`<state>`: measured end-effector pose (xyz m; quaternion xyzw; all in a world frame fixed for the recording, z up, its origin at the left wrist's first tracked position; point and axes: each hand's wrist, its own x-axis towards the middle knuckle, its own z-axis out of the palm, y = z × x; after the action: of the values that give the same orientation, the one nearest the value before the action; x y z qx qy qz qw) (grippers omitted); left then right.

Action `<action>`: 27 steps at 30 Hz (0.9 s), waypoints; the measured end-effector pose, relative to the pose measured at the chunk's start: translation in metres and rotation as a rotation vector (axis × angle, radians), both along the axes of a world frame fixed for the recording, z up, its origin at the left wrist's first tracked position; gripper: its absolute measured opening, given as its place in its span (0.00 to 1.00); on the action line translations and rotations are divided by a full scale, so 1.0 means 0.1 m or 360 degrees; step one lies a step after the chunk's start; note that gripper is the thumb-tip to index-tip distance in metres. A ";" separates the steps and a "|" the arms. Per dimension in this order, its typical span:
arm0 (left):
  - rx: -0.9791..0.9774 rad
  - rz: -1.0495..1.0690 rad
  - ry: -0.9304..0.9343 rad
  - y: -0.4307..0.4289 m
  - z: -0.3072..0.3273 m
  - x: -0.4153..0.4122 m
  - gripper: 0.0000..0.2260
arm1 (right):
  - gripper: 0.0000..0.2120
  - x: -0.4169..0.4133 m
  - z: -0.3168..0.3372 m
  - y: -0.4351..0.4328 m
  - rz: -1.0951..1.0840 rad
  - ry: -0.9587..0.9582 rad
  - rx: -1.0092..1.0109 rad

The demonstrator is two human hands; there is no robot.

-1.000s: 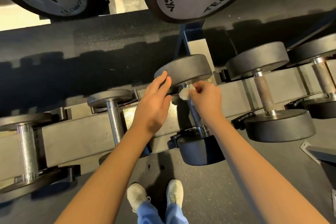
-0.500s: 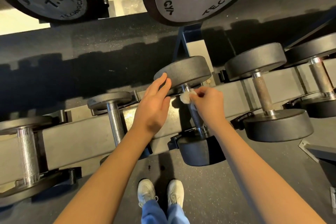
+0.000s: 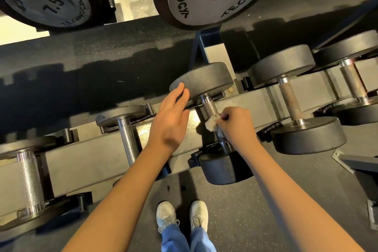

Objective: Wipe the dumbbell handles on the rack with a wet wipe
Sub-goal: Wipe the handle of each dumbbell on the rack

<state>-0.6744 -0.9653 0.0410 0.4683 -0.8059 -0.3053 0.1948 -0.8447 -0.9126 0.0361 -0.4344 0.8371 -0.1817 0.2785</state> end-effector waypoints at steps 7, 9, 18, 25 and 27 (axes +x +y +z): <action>-0.0016 -0.0010 -0.0035 -0.01 -0.04 0.00 0.23 | 0.06 0.06 0.05 -0.37 -0.0093 -0.0118 -0.0305; 0.0002 -0.0005 -0.0016 -0.01 -0.04 0.01 0.23 | 0.06 0.04 0.04 -0.26 -0.0052 -0.0127 -0.0231; 0.0066 -0.0021 -0.0078 0.04 0.04 0.00 0.25 | 0.06 -0.11 0.09 0.24 0.0149 0.0211 0.0412; 0.0272 -0.0023 0.0232 0.39 0.11 -0.12 0.16 | 0.01 -0.05 0.11 0.36 -0.0068 -0.0053 0.0023; 0.0564 -0.0103 0.0295 0.45 0.05 -0.25 0.18 | 0.02 -0.06 0.07 0.40 -0.0171 -0.0221 -0.0065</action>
<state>-0.6998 -0.9203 0.0463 0.4391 -0.7328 -0.4902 0.1729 -0.8504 -0.8730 0.0436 -0.3809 0.8340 -0.2430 0.3167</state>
